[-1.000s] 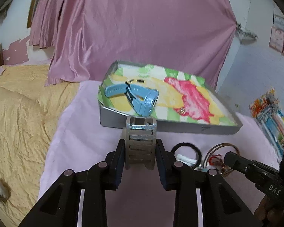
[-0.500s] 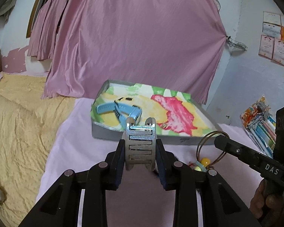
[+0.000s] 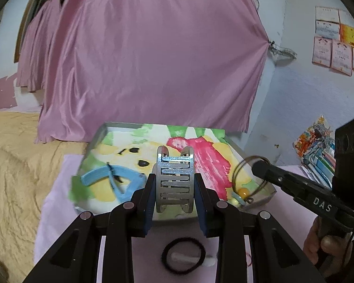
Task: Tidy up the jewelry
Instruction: 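Carry the clasp and trinket into the tray and open both tools, then withdraw both tools from the tray toward the remaining jewelry, then grasp the black key fob with the right tool while the left tool grasps the black hair tie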
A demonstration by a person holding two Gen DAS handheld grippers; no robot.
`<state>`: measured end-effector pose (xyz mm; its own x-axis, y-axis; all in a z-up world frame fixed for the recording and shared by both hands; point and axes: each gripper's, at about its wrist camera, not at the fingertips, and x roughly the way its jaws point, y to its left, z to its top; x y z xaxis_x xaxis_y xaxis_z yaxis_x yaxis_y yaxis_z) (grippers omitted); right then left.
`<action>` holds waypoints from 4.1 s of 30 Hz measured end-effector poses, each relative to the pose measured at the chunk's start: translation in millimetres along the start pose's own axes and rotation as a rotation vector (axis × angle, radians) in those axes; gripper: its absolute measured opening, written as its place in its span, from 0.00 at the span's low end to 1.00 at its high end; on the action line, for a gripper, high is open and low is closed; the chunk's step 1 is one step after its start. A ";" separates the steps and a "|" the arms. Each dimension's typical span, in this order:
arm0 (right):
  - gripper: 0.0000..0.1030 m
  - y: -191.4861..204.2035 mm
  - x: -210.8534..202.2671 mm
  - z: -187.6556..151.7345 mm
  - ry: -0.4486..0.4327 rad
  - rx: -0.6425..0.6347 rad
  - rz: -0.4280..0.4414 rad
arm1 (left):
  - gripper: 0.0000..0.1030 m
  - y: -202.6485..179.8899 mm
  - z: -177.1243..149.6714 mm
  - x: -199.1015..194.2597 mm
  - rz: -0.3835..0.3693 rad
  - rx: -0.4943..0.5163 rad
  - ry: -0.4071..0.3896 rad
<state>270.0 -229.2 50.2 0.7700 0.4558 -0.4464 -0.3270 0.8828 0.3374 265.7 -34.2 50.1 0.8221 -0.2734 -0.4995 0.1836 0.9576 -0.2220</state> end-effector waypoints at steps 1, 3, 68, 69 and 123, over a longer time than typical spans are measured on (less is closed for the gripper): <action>0.03 -3.0 3.4 1.5 0.001 0.003 -0.001 | 0.28 -2.0 -0.9 4.4 -0.003 0.002 0.007; 0.03 -6.1 8.7 1.6 0.005 0.007 -0.003 | 0.28 -3.4 -3.0 14.7 -0.008 0.002 0.030; 0.90 34.3 -99.4 -67.5 -0.204 -0.068 -0.266 | 1.00 2.7 -64.5 -88.9 0.091 -0.007 -0.196; 0.90 35.8 -103.5 -69.8 -0.214 -0.067 -0.264 | 1.00 2.4 -67.4 -94.1 0.100 0.002 -0.206; 0.47 41.7 -26.4 -111.2 0.278 -0.072 -0.102 | 0.77 33.6 -76.8 -32.3 0.031 -0.060 0.195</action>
<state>175.1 -191.8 -16.2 0.6245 0.3690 -0.6884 -0.3010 0.9270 0.2238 203.9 -0.1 -5.5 0.7059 -0.2615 -0.6582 0.1221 0.9604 -0.2506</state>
